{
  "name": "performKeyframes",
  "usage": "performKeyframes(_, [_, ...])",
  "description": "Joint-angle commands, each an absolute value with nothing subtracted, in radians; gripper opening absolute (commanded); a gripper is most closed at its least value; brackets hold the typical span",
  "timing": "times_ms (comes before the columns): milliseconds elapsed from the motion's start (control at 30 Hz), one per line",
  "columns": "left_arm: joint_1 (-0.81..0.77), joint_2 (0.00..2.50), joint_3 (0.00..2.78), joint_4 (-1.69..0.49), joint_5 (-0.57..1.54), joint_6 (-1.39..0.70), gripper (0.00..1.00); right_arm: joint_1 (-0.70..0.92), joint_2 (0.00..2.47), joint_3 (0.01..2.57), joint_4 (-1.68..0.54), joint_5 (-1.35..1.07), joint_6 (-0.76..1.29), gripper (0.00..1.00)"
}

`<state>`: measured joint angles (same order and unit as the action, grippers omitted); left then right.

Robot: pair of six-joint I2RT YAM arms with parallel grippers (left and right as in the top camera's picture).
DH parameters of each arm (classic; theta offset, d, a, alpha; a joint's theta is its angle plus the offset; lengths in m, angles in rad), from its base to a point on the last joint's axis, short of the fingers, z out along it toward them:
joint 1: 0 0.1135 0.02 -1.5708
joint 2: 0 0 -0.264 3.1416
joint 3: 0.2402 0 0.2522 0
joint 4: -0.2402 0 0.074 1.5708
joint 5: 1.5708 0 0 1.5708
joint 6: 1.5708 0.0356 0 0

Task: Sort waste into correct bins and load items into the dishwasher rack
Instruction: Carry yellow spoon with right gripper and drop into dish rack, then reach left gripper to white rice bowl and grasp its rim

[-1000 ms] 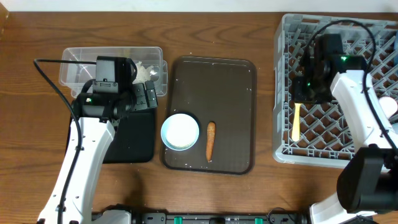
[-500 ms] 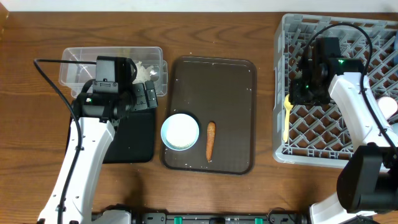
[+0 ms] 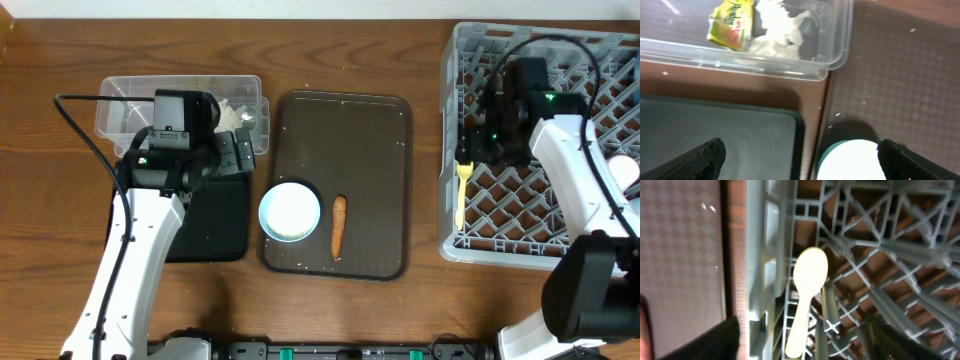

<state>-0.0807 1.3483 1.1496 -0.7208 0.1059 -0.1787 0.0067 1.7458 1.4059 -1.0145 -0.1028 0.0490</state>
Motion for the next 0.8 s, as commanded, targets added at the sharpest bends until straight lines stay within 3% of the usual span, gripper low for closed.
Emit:
performKeyframes(0, [-0.102,1.353,1.147,-0.716,0.151,-0.169,0.98,0.006,1.694,1.466,-1.002,-0.125,0.043,0.86])
performKeyframes(100, [-0.147,1.359,1.147,-0.716,0.148,-0.169,0.98,0.006,1.687,1.472,-0.984,-0.125,0.043,0.89])
performKeyframes(767, [-0.522,1.681,1.147,-0.71,0.149,-0.249,0.98,0.007,1.688,1.472,-0.987,-0.124,0.044,0.89])
